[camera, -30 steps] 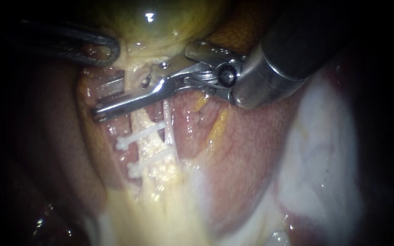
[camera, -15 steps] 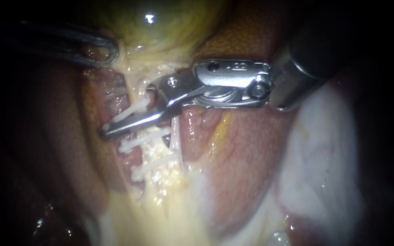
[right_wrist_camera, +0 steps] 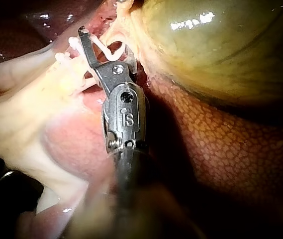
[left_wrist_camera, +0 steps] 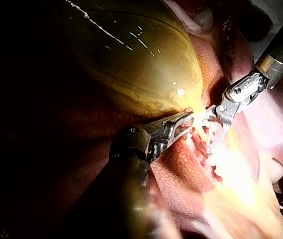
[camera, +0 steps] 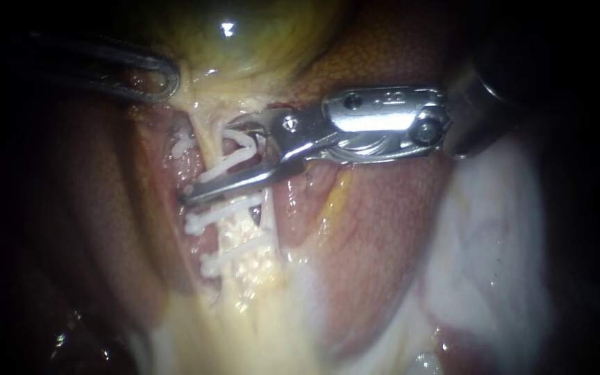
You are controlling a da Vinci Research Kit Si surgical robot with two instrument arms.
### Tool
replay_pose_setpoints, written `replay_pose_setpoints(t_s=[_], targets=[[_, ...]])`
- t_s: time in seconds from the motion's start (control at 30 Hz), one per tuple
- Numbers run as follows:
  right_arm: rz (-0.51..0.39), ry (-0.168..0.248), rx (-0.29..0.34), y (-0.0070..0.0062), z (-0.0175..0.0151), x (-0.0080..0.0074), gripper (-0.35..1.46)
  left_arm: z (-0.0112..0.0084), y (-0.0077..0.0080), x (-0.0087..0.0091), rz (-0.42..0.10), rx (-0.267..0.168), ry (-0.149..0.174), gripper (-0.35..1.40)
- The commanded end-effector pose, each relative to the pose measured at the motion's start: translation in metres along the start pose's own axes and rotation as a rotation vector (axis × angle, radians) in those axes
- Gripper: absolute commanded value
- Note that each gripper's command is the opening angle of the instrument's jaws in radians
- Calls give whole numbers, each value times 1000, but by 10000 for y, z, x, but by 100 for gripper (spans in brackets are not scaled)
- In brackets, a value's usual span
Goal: Clipping third clip left tube
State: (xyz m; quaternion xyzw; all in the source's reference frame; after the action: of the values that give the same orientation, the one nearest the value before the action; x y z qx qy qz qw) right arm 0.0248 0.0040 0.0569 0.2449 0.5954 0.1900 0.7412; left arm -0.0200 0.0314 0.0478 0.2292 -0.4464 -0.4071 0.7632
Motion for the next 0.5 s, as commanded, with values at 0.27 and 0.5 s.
replay_pose_setpoints(t_s=[0.27, 0.5], targets=[[1, -1, 74, -1, -6, 1, 48, 0, 0, 0, 0, 0, 0, -35], [101, 42, 230, 0, -7, 0, 45, 1, 0, 0, 0, 0, 0, -35]])
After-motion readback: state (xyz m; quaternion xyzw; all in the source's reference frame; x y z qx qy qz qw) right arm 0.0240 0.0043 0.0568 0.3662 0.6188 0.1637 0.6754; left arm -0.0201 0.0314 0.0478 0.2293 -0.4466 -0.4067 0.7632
